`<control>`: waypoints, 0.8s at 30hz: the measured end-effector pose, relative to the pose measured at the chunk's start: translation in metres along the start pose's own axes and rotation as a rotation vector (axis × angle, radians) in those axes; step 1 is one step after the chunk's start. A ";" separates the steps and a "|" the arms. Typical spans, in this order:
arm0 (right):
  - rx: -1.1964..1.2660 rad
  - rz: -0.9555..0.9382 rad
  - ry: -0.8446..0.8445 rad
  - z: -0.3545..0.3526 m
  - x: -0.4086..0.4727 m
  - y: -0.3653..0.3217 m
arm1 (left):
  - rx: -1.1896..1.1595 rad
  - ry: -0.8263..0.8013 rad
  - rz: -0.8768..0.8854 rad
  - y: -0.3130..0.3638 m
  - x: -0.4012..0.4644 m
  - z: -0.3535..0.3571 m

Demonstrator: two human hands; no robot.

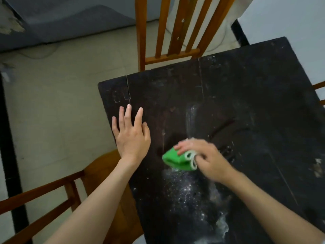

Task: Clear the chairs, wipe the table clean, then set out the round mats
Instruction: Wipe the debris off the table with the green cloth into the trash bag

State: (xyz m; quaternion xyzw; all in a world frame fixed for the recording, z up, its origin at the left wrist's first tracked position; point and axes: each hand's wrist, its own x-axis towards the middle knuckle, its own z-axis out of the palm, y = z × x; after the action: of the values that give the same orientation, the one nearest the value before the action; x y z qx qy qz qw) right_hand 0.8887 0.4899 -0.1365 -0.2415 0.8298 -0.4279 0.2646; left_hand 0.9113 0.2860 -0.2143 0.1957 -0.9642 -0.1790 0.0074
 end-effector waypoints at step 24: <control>-0.253 0.316 0.611 -0.085 0.088 0.041 | 0.023 0.069 -0.031 0.005 0.001 0.004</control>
State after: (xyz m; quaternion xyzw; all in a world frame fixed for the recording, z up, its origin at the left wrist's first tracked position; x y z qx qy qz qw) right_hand 0.7614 0.5054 -0.1499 -0.0024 0.9439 -0.3282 0.0354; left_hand 0.9086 0.2915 -0.2168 0.2168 -0.9622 -0.1611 0.0358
